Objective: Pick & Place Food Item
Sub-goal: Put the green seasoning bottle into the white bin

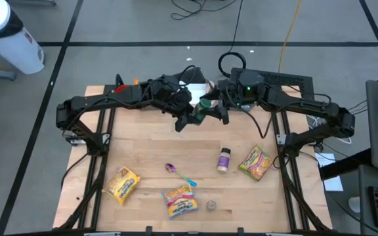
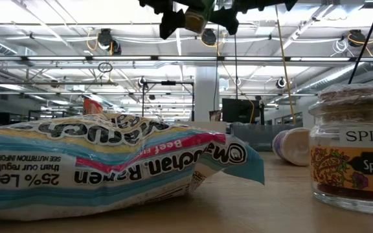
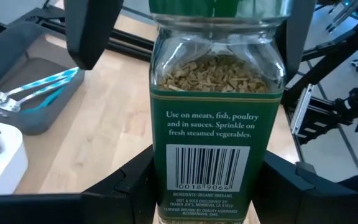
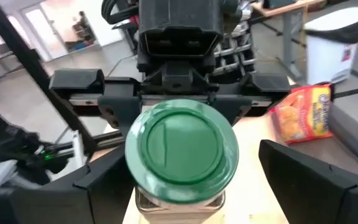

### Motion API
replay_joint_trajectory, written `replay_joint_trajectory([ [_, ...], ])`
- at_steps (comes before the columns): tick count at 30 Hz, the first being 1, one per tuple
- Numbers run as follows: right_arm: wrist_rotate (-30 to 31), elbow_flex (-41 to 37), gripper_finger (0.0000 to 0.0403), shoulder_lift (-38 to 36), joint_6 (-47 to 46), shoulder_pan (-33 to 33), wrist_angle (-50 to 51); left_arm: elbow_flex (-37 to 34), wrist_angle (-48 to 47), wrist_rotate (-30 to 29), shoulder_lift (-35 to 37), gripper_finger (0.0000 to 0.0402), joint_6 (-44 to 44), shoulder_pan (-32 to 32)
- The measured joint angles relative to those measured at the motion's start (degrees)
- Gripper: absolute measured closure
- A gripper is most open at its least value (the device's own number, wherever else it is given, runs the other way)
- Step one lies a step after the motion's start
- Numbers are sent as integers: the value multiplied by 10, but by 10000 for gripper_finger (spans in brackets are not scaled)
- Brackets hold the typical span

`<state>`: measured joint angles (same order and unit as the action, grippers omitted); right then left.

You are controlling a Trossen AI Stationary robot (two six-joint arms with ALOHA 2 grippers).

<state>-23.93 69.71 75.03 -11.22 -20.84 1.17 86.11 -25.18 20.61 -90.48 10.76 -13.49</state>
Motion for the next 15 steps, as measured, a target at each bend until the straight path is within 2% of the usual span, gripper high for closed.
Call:
replay_joint_trajectory([
  [4, -13, 0, 86, 6, -8, -1, -16, 0, -4, 3, 0, 196, -2, 0],
  [9, -67, -1, 98, 6, -45, -10, -49, 2, -21, 21, 1, 196, -2, 1],
  [13, -126, -1, 113, 10, -73, -14, -48, 1, -38, 34, 0, 196, 0, 2],
  [15, -136, -1, 120, 10, -77, -15, -39, 1, -48, 37, 0, 196, 5, 2],
])
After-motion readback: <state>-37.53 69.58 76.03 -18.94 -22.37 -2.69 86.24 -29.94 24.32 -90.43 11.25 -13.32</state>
